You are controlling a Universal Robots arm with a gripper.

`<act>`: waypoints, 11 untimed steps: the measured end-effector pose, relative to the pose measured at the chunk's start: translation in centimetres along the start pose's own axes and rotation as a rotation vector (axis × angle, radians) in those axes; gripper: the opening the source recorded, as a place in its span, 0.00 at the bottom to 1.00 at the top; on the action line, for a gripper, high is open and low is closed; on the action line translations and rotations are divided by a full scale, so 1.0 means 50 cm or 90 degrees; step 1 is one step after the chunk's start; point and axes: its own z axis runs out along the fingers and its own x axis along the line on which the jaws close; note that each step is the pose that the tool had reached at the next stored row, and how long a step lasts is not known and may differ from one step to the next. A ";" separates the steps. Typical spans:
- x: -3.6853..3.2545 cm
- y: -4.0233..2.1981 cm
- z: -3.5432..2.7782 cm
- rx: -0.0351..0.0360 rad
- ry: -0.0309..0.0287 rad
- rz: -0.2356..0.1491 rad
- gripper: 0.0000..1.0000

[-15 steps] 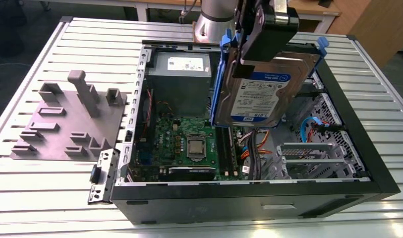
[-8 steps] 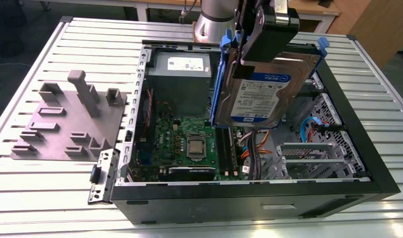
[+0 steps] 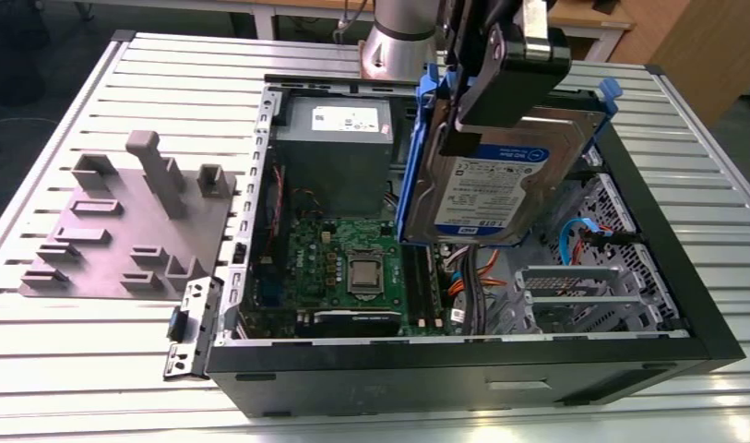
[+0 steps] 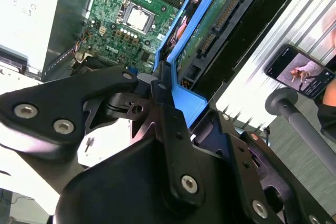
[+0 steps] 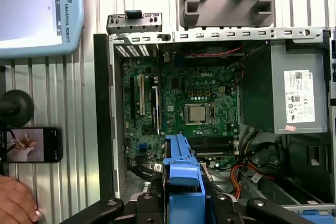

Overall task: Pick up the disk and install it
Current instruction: 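Insert the disk into the insertion slot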

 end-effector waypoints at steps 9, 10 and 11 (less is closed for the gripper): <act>0.000 -0.004 0.000 0.0000 0.0000 0.000 0.36; 0.000 -0.004 0.000 0.0000 0.0000 0.000 0.36; 0.000 -0.004 0.000 0.0000 -0.0001 0.000 0.36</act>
